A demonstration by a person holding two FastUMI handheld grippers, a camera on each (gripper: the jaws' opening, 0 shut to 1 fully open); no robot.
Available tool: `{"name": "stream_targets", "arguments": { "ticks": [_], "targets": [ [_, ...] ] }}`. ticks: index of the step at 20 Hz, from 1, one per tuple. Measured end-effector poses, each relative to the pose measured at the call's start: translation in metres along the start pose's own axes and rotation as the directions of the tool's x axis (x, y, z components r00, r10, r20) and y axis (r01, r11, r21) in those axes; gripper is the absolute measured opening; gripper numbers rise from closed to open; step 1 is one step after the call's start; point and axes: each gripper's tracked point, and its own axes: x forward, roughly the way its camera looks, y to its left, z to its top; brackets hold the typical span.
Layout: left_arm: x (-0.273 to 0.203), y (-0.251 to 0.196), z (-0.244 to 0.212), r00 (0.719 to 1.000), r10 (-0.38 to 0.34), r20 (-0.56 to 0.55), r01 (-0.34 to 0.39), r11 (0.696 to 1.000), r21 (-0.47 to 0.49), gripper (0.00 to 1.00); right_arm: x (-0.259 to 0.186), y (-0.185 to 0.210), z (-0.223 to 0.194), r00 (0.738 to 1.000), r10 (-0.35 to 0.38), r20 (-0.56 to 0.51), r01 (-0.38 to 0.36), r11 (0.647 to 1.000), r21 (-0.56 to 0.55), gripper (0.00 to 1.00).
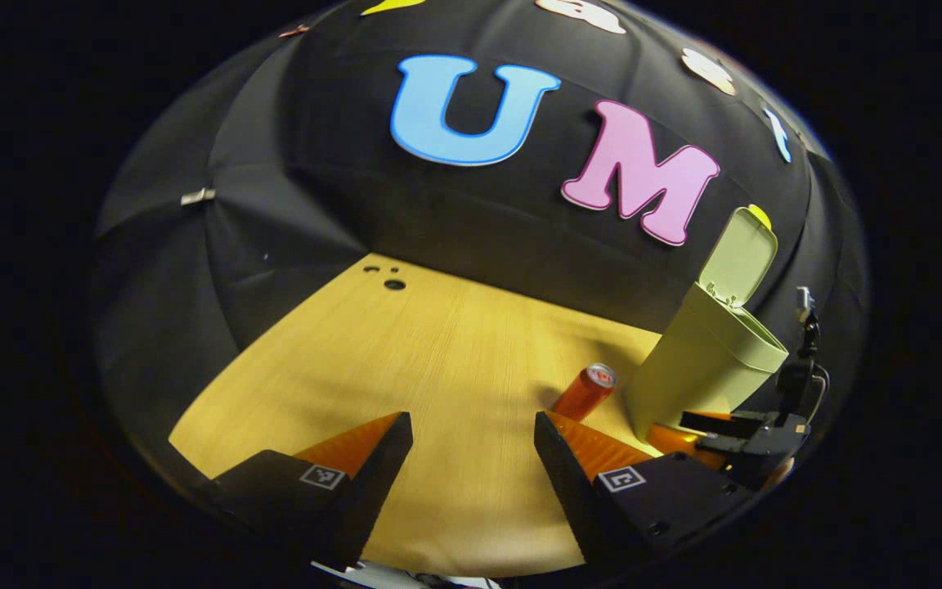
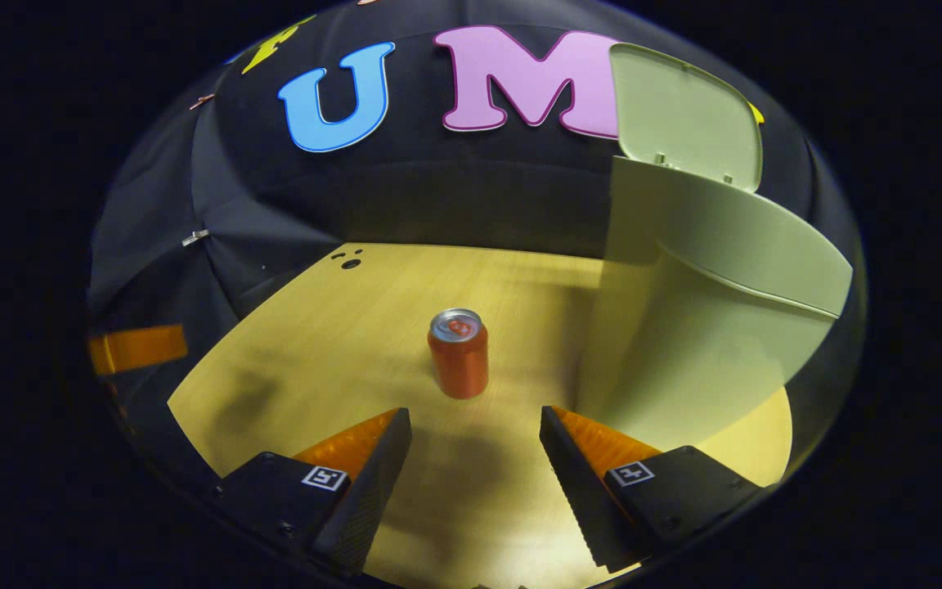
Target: Press the lid of the desktop garbage bin to open it, pick up the crumpled paper on the desktop and throw it into the bin, then pick up the pop can on the desktop and drop it into the bin, and finally close the garbage bin lid.
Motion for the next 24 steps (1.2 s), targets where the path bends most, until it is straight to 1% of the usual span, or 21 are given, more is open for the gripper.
{"name": "stream_targets", "arguments": {
  "ticks": [3, 6, 10, 14, 18, 24],
  "targets": [
    [-0.008, 0.011, -0.02, 0.999, 0.044, -0.028, -0.044, 0.999, -0.018, 0.96, 0.025, 0.004, 0.005, 1.0, 0.004, 0.008, -0.004, 0.999, -0.052, 0.99],
    [-0.009, 0.016, -0.03, 0.996, 0.073, -0.042, -0.073, 0.997, 0.003, 0.96, 0.052, 0.007, 0.004, 1.0, 0.01, -0.002, -0.01, 0.999, -0.053, 1.0],
    [-0.005, 0.021, -0.024, 0.993, 0.119, -0.023, -0.118, 0.992, 0.053, 0.96, 0.088, 0.004, 0.001, 1.0, 0.001, -0.014, -0.002, 0.999, -0.049, 1.0],
    [0.001, 0.023, -0.02, 0.989, 0.149, -0.012, -0.148, 0.988, 0.039, 0.96, 0.117, 0.002, -0.004, 1.0, -0.003, -0.031, 0.001, 0.999, -0.046, 0.99],
    [0.005, 0.024, -0.028, 0.986, 0.165, -0.031, -0.164, 0.986, 0.023, 0.96, 0.136, 0.004, -0.004, 0.999, -0.001, -0.039, -0.001, 0.999, -0.051, 1.0],
    [0.005, 0.028, -0.034, 0.983, 0.18, -0.041, -0.18, 0.984, 0.016, 0.96, 0.15, 0.01, -0.003, 0.999, 0.008, -0.035, -0.01, 0.997, -0.072, 0.99]
  ]
}}
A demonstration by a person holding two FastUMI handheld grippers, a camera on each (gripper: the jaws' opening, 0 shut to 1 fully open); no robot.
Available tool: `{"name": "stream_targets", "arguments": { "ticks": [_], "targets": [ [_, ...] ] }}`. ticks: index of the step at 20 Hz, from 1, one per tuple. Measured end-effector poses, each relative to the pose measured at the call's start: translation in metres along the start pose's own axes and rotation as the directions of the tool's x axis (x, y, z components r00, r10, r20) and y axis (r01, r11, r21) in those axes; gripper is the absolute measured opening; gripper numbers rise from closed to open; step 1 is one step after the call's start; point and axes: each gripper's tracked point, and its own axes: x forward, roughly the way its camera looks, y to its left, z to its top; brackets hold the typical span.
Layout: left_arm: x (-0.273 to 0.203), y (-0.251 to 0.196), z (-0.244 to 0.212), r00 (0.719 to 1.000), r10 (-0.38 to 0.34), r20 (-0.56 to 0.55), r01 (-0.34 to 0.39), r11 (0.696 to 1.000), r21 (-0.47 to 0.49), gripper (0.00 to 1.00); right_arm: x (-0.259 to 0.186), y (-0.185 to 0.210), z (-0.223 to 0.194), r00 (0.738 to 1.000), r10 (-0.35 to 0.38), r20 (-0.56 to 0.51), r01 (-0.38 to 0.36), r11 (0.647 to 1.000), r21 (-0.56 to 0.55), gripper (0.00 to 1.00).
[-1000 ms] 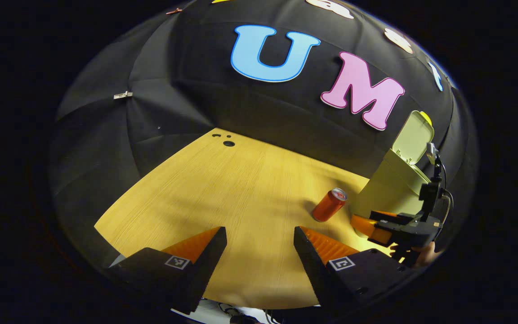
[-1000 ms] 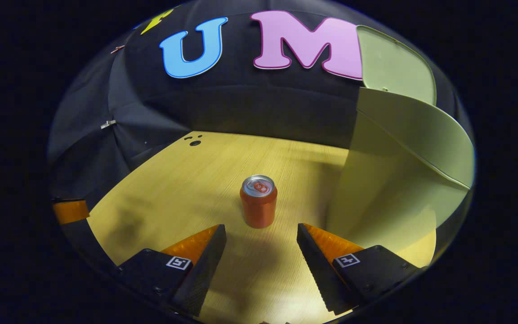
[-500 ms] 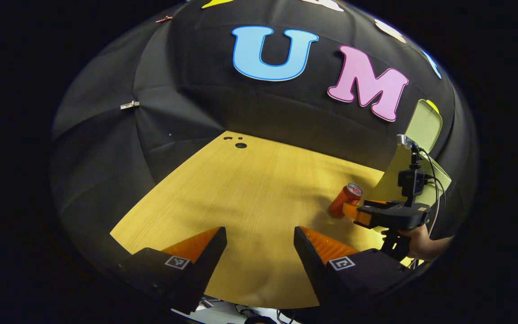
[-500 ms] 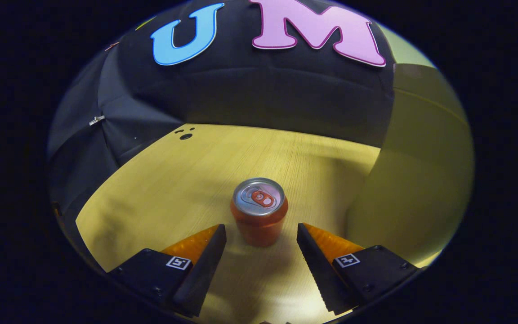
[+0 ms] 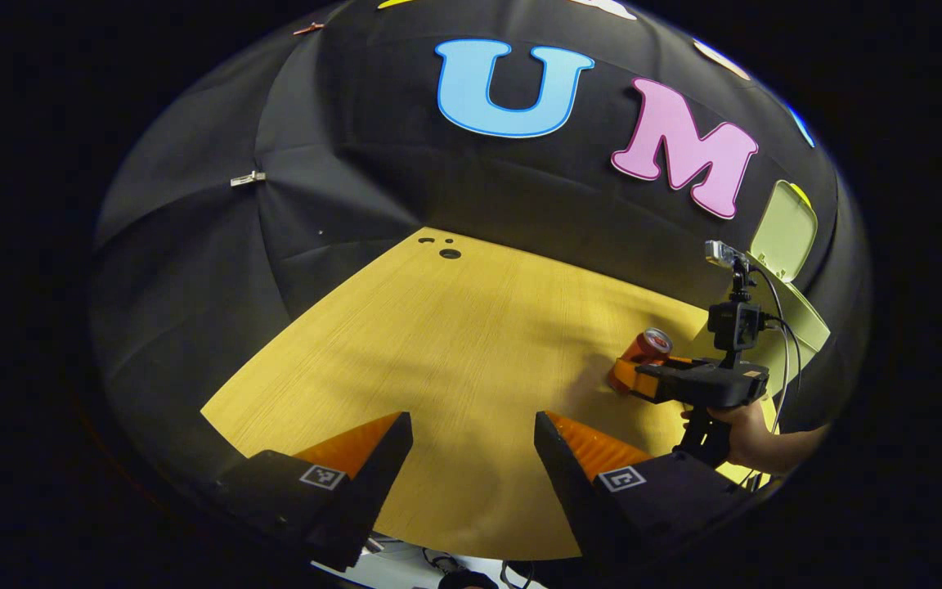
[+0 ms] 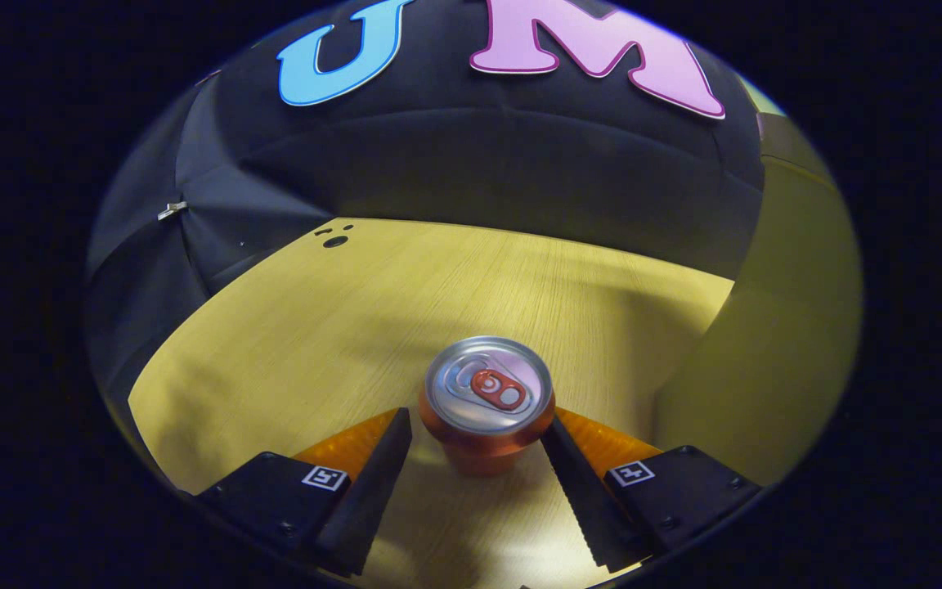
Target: Press the lid of the desktop garbage bin to open it, pick up the crumpled paper on the desktop and throw it into the bin, then pick up the pop can on the desktop and drop it into the bin, and finally close the garbage bin lid.
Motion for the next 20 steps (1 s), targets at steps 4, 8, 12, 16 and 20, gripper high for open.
{"name": "stream_targets", "arguments": {
  "ticks": [4, 8, 12, 16, 20],
  "targets": [
    [0.0, 0.0, -0.003, 1.0, 0.003, -0.005, -0.003, 1.0, -0.008, 0.96, 0.006, -0.001, 0.003, 1.0, 0.001, 0.006, -0.001, 1.0, -0.001, 0.91],
    [-0.001, -0.006, -0.004, 1.0, -0.013, -0.004, 0.013, 1.0, 0.002, 0.96, -0.001, -0.001, 0.011, 1.0, 0.008, 0.022, -0.008, 1.0, -0.012, 0.83],
    [-0.002, -0.015, 0.002, 0.999, -0.045, 0.013, 0.045, 0.999, 0.028, 0.96, -0.029, 0.003, 0.031, 0.998, 0.029, 0.059, -0.027, 0.999, -0.028, 0.82],
    [-0.008, -0.022, 0.003, 0.996, -0.078, 0.034, 0.076, 0.996, 0.055, 0.96, -0.07, 0.004, 0.064, 0.992, 0.043, 0.116, -0.038, 0.998, -0.046, 0.82],
    [-0.015, -0.026, -0.001, 0.992, -0.118, 0.048, 0.115, 0.991, 0.071, 0.96, -0.112, 0.002, 0.1, 0.984, 0.049, 0.171, -0.039, 0.997, -0.065, 0.82]
  ]
}}
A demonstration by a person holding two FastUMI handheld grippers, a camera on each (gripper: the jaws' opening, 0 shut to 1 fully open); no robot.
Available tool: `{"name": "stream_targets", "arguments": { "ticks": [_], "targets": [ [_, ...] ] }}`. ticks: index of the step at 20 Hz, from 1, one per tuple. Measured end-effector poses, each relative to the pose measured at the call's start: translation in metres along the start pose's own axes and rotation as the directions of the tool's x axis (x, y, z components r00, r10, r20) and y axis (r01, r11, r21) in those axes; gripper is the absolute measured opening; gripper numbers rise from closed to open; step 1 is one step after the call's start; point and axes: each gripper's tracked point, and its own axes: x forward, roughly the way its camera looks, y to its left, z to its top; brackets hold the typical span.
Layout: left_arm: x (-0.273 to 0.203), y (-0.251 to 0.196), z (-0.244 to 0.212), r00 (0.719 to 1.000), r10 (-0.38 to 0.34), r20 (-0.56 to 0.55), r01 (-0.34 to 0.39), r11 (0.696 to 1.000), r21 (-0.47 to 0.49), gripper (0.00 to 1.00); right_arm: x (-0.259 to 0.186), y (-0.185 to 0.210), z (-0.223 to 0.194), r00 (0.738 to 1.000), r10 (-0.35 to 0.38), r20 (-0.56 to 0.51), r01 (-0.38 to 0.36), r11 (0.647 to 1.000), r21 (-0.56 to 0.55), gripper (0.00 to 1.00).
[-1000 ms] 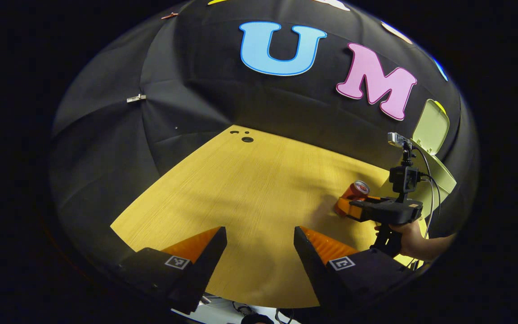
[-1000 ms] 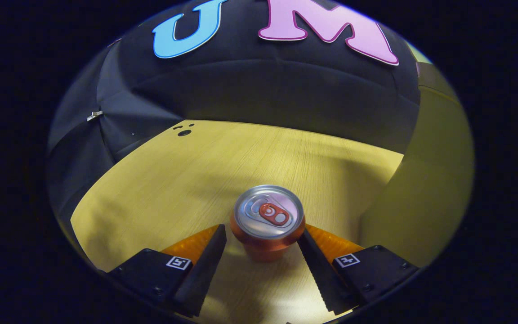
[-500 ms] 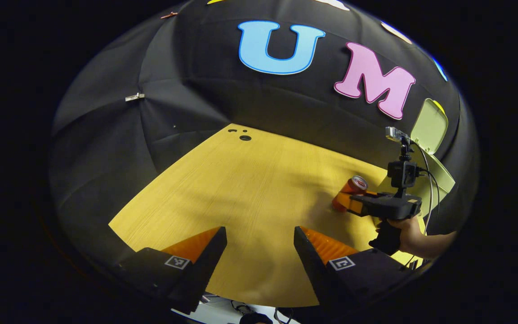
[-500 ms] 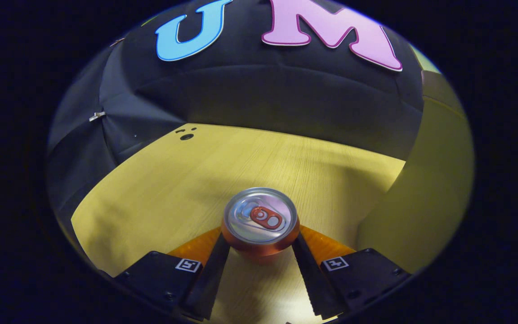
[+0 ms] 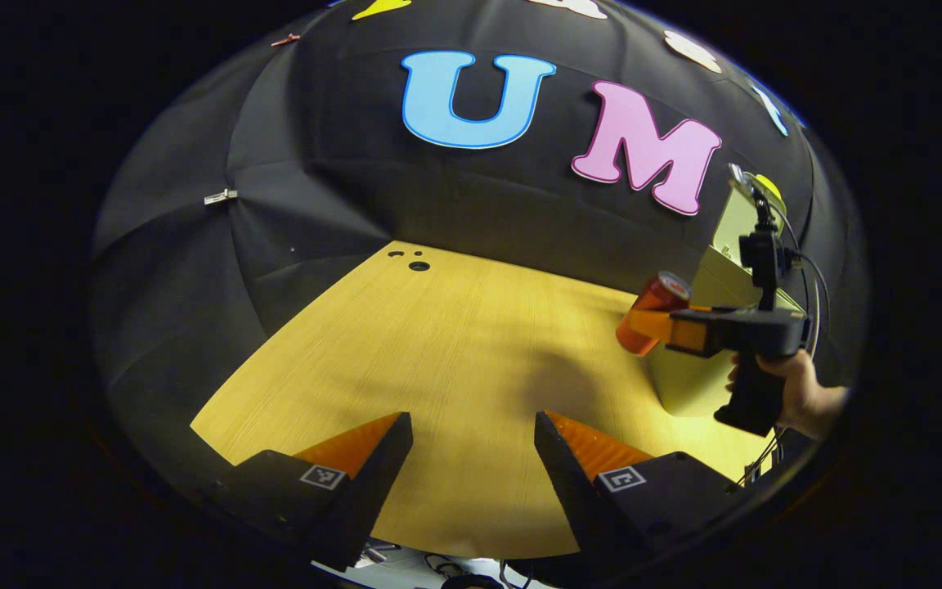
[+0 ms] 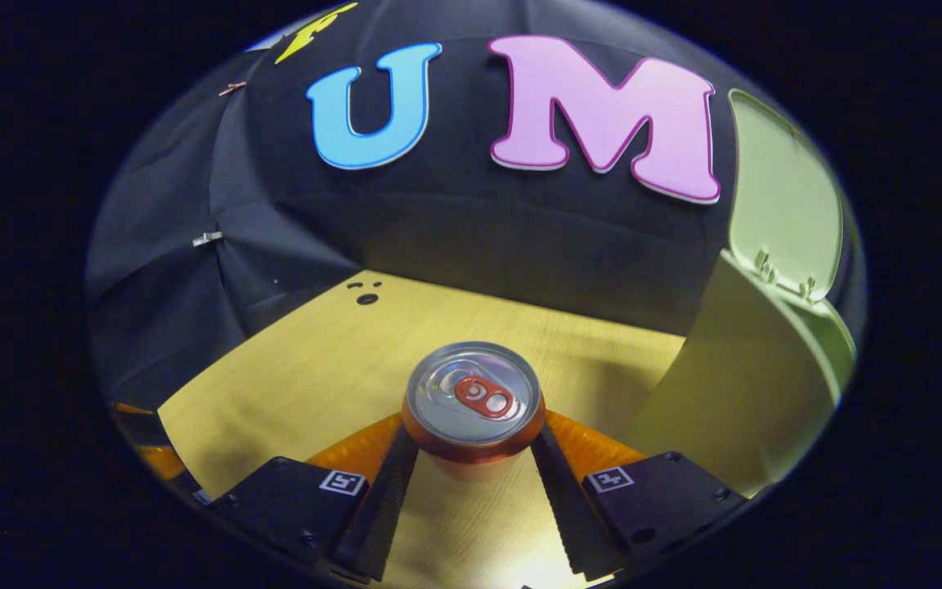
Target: Press the lid of the desktop garbage bin to open it, pick up the crumpled paper on the desktop and throw it into the bin, then pick up the pop can on the desktop and drop it into the bin, and finally close the garbage bin lid.
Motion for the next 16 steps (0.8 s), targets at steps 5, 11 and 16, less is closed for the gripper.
{"name": "stream_targets", "arguments": {
  "ticks": [5, 11, 16],
  "targets": [
    [-0.006, -0.005, 0.003, 0.998, -0.064, 0.023, 0.064, 0.998, 0.018, 0.96, -0.043, -0.013, 0.055, 0.995, -0.033, 0.09, 0.034, 0.999, -0.006, 0.82],
    [-0.009, -0.011, 0.018, 0.985, -0.156, 0.074, 0.152, 0.987, 0.06, 0.96, -0.089, -0.039, 0.107, 0.975, -0.112, 0.191, 0.123, 0.991, -0.047, 0.82],
    [-0.018, -0.013, 0.033, 0.972, -0.205, 0.112, 0.198, 0.977, 0.077, 0.96, -0.126, -0.075, 0.135, 0.947, -0.211, 0.244, 0.228, 0.972, -0.047, 0.82]
  ]
}}
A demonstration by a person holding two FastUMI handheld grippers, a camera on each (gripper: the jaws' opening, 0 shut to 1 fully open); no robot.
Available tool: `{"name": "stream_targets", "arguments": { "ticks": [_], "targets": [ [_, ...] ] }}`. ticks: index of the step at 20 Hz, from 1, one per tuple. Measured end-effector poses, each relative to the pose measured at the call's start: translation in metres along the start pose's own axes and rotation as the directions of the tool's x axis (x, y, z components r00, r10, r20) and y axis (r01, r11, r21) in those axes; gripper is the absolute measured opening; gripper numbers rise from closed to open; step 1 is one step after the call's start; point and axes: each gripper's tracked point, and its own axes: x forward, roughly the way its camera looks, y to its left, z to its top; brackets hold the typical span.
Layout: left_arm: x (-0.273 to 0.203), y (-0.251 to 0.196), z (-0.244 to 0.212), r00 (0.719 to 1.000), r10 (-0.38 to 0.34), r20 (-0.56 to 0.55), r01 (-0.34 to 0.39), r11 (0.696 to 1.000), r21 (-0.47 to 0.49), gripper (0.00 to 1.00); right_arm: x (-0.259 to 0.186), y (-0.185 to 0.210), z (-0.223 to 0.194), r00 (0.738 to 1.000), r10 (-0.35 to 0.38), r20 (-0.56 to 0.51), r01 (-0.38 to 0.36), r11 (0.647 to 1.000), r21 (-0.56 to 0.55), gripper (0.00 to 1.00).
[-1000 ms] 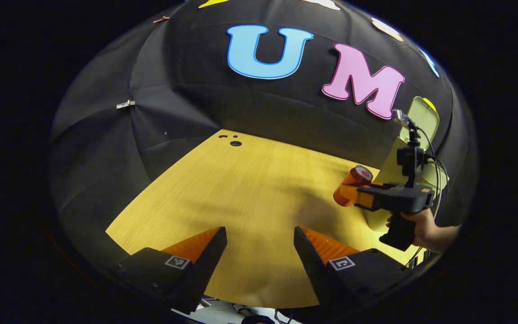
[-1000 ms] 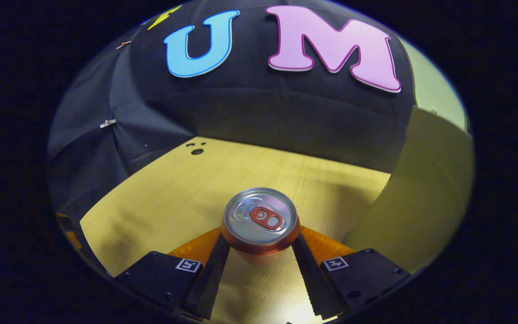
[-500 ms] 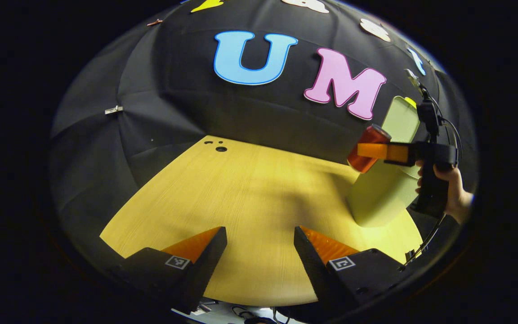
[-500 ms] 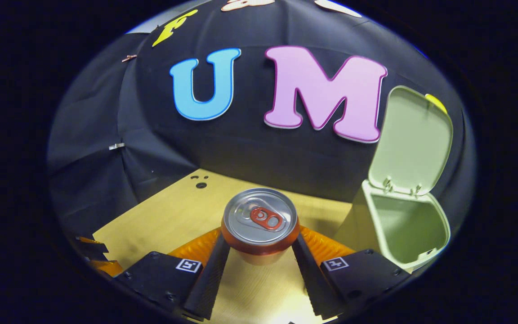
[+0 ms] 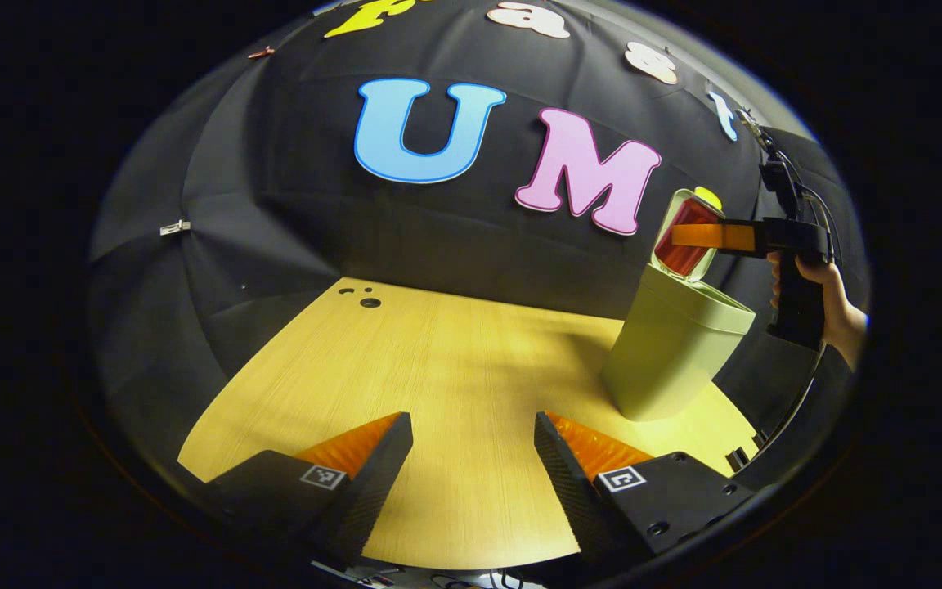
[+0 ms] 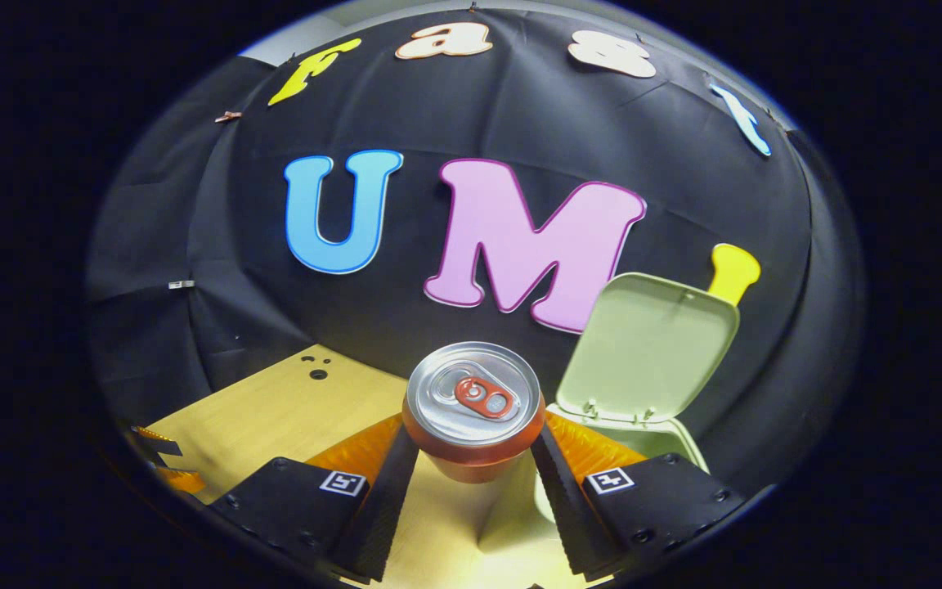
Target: Press the lid of the desktop garbage bin to open it, pick up the crumpled paper on the desktop and throw it into the bin, then pick up the pop can on the desktop and drop it into the bin, and finally close the garbage bin lid.
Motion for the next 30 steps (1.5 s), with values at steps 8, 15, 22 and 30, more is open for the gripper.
{"name": "stream_targets", "arguments": {
  "ticks": [8, 15, 22, 30],
  "targets": [
    [-0.002, -0.003, 0.015, 0.999, -0.006, 0.035, 0.007, 1.0, -0.017, 0.96, -0.016, -0.077, 0.016, 0.991, -0.135, 0.023, 0.134, 0.991, 0.024, 0.82],
    [0.018, -0.017, 0.016, 0.998, 0.058, 0.013, -0.057, 0.996, -0.068, 0.96, 0.004, -0.122, -0.02, 0.99, -0.137, -0.029, 0.138, 0.989, 0.052, 0.82],
    [0.035, -0.047, -0.003, 0.994, 0.104, -0.04, -0.105, 0.993, -0.047, 0.96, 0.027, -0.135, -0.076, 0.989, -0.081, -0.12, 0.09, 0.993, 0.073, 0.82],
    [0.043, -0.087, -0.018, 0.981, 0.179, -0.076, -0.183, 0.982, -0.055, 0.96, 0.04, -0.125, -0.089, 0.989, 0.055, -0.135, -0.039, 0.993, 0.113, 0.84]
  ]
}}
